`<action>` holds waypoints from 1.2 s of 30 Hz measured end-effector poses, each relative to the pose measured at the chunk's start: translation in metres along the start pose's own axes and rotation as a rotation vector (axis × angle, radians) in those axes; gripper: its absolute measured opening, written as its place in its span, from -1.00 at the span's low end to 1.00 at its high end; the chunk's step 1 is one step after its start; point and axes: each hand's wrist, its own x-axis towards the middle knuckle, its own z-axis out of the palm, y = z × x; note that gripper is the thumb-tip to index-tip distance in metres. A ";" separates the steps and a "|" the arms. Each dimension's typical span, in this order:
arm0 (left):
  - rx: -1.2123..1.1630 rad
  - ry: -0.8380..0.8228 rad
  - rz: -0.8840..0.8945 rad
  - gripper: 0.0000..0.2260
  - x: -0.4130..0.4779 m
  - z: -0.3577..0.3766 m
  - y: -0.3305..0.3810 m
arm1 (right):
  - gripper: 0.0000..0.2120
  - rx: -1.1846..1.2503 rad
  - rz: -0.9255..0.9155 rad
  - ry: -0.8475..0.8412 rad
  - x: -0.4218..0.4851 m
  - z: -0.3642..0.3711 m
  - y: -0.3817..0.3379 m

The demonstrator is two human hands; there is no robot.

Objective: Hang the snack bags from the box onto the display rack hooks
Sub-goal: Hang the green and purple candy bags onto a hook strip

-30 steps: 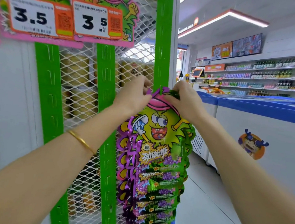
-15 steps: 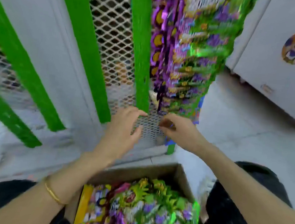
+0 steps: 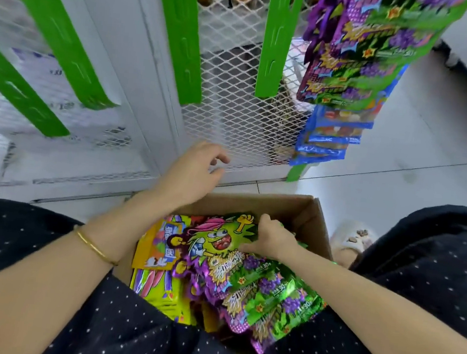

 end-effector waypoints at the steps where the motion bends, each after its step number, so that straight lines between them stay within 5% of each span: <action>1: -0.019 -0.002 -0.023 -0.84 0.002 0.000 -0.002 | -0.26 0.032 0.008 -0.003 0.000 0.003 -0.002; 11: -0.109 -0.015 -0.123 -0.83 -0.003 0.002 -0.013 | -0.50 0.274 0.110 0.036 0.006 0.007 0.000; 19: -0.141 -0.021 -0.153 -0.81 -0.009 0.001 -0.012 | -0.10 -0.024 0.097 0.022 -0.011 0.018 -0.016; 26: -0.119 -0.014 -0.173 -0.80 -0.012 -0.003 -0.014 | -0.02 -0.189 0.064 0.063 -0.014 0.022 -0.022; 31: -0.117 -0.021 -0.166 -0.80 -0.012 -0.001 -0.015 | -0.10 -0.032 0.040 0.103 -0.013 0.017 -0.019; 36: -0.110 -0.020 -0.175 -0.80 -0.013 -0.001 -0.014 | -0.12 0.455 0.028 0.048 -0.009 0.003 -0.009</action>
